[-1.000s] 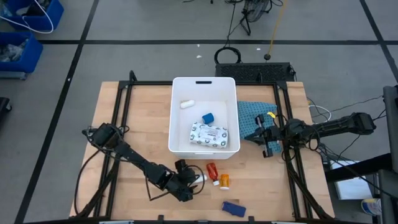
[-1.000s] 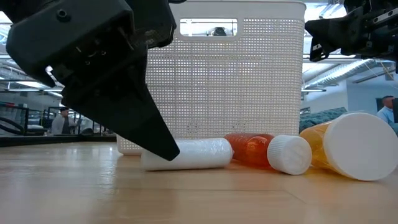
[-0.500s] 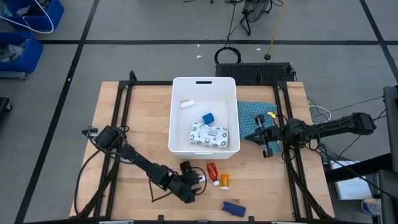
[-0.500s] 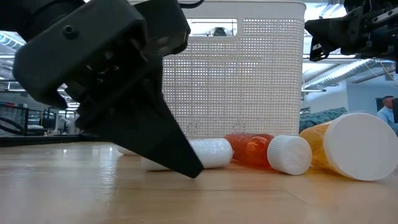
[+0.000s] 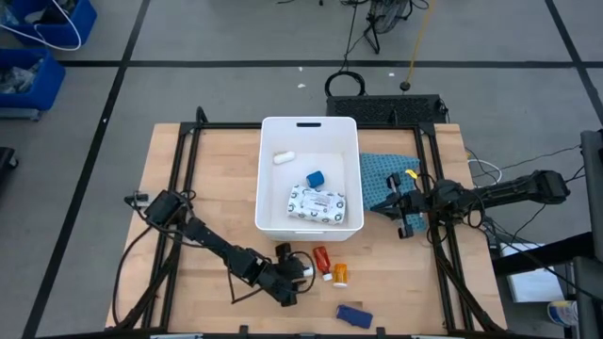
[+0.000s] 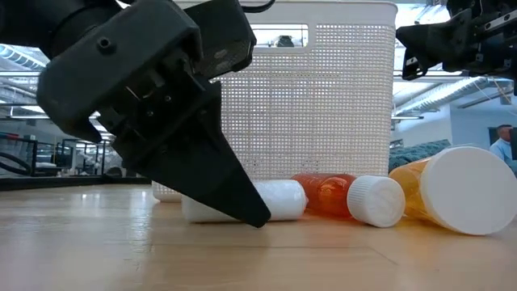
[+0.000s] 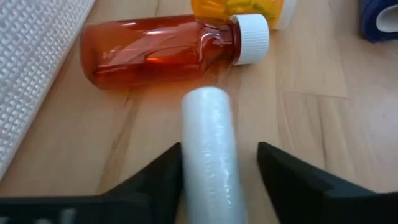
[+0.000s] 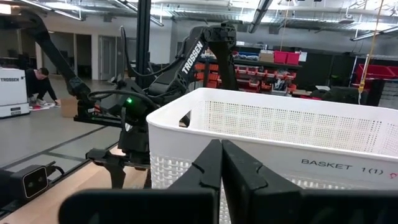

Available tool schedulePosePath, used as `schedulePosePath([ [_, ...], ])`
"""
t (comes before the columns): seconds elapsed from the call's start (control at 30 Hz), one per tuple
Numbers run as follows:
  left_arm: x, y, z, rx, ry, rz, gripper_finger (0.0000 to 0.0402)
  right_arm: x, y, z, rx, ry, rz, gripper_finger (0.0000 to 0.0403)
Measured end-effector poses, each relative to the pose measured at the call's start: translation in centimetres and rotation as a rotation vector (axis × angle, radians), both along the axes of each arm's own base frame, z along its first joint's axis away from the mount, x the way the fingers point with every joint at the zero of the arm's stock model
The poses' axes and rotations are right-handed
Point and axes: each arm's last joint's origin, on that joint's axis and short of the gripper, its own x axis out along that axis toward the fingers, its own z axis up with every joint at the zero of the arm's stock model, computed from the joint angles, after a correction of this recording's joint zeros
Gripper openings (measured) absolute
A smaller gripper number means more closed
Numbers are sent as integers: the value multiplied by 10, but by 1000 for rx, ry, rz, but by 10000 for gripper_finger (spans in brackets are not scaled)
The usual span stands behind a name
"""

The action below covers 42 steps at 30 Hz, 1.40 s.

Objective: Pick & place medical supplies in basket/bin
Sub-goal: Put the white rolled gauze into the white bin

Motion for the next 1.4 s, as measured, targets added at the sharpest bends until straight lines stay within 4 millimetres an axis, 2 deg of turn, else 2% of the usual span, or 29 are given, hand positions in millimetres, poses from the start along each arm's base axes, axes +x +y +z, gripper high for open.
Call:
schedulePosePath([
  [0.27,-5,-4,26,-55,-10,-115,51,0,0,0,0,-1,0,0],
  [0.43,-13,-6,60,-10,-84,-148,49,0,0,0,0,-1,0,0],
  [0.63,-41,-11,111,88,-183,-174,62,0,0,0,3,0,2,0],
  [0.83,-84,-9,165,230,-294,-163,53,0,0,0,5,1,4,0],
  [1.0,-125,-2,201,369,-382,-93,52,0,0,0,7,5,4,0],
  [1.1,-150,4,215,449,-418,-43,59,0,0,0,7,5,4,0],
  [1.23,-178,16,222,513,-437,43,54,0,1,0,2,5,30,0],
  [1.4,-199,41,211,521,-461,151,51,0,1,0,2,5,34,0],
])
